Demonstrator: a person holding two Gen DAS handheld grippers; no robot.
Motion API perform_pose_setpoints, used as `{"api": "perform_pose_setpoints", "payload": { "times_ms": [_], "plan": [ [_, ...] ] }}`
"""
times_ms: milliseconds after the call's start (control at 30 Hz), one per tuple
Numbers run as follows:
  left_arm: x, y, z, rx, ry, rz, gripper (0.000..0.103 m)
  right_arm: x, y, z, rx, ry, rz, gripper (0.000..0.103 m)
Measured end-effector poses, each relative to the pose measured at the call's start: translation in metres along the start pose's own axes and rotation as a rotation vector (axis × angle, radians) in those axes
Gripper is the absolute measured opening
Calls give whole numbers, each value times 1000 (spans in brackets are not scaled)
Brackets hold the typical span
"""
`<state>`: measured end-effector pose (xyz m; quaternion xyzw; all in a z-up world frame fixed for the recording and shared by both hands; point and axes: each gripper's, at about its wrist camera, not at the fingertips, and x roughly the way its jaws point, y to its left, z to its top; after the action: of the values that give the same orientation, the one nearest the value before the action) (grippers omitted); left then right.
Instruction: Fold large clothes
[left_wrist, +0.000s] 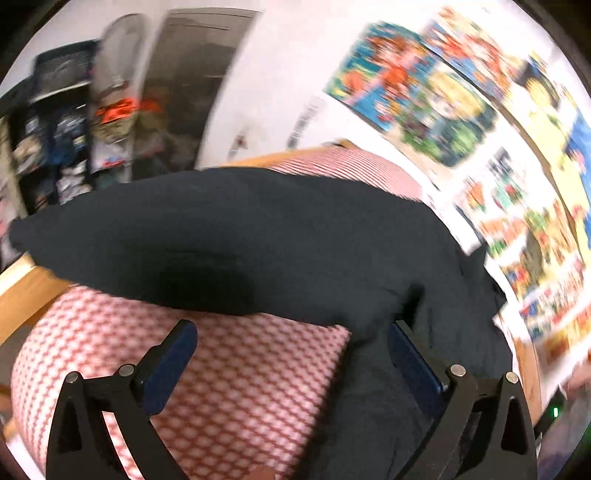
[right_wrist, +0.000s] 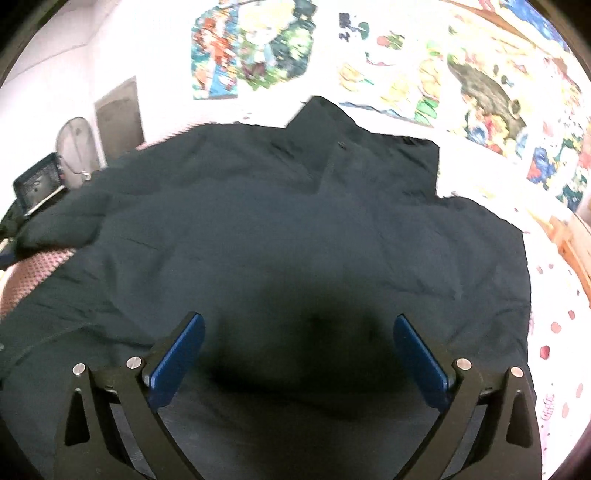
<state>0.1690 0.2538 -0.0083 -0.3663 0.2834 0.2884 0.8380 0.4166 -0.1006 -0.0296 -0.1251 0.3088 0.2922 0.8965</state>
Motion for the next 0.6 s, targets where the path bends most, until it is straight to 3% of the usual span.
{"api": "perform_pose_setpoints", "payload": {
  "times_ms": [67,133,433,600],
  "plan": [
    [-5,14,2,-56,-23,50,103,-2,11,4,-8,-6,35,101],
    [-7,28,5,-114,-34,54,103,-2,22,9,-20,-10,65,101],
    [24,83,13,-455,28,-110,103,24,70,31,-45,-10,114,101],
    [39,84,12,-507,19,-156,103,53,83,26,-25,61,137,101]
  ]
}}
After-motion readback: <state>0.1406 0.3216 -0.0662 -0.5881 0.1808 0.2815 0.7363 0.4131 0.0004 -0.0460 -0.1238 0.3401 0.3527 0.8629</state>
